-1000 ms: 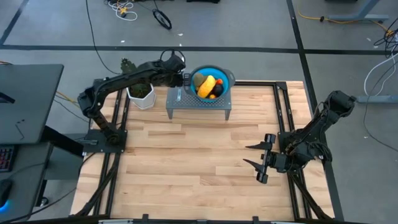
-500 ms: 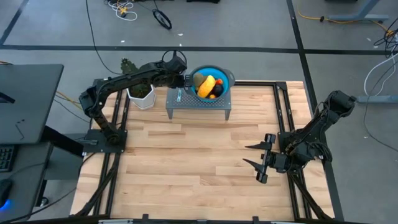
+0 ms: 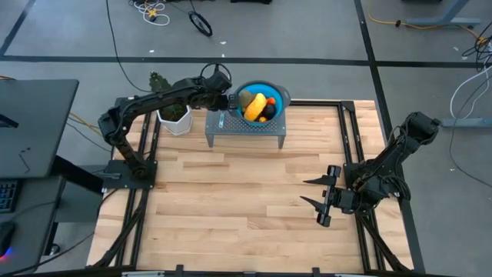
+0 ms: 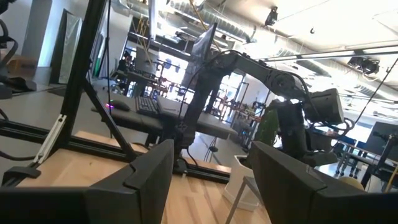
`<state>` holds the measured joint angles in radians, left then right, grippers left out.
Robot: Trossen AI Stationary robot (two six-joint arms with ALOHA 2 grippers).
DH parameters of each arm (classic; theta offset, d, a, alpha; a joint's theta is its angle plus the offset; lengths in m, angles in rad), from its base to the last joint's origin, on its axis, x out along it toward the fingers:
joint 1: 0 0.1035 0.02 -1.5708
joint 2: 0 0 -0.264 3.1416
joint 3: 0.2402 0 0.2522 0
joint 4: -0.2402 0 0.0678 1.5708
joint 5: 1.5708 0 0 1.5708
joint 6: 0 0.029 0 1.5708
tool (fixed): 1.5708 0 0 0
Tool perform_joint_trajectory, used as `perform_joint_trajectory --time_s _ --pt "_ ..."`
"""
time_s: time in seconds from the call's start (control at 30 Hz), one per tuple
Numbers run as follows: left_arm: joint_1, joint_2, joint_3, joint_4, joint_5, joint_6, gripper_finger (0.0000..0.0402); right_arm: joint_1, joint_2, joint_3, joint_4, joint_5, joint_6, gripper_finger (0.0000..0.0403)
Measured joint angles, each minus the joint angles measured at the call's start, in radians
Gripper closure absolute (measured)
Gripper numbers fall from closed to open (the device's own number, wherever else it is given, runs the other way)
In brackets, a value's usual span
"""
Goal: Pick & Place Fruit
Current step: Put the blue table knife on the shelf
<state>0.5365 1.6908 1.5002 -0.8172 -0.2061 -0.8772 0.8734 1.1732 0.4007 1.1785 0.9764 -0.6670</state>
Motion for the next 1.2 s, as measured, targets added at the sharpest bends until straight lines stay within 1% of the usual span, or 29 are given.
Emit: perform_joint_trajectory --time_s 0.67,0.8,1.0,1.13,1.2 --pt "-0.001 0.013 0.0 -0.015 0.018 -0.002 0.0352 0.0 0.0 0.0 -0.004 0.018 -0.003 0.0179" --pt "-0.005 0.013 0.0 -0.016 -0.008 -0.002 0.0352 0.0 0.0 0.0 -0.008 0.018 -0.004 0.0179" --pt "-0.008 0.013 0.0 -0.016 0.004 -0.007 0.0352 0.0 0.0 0.0 -0.011 0.018 -0.004 0.0179" --pt "-0.014 0.013 0.0 -0.023 -0.037 -0.021 0.0352 0.0 0.0 0.0 -0.011 0.018 -0.004 0.0179" --pt "-0.014 0.013 0.0 -0.029 -0.035 -0.028 0.0352 0.0 0.0 0.0 -0.011 0.018 -0.003 0.0179"
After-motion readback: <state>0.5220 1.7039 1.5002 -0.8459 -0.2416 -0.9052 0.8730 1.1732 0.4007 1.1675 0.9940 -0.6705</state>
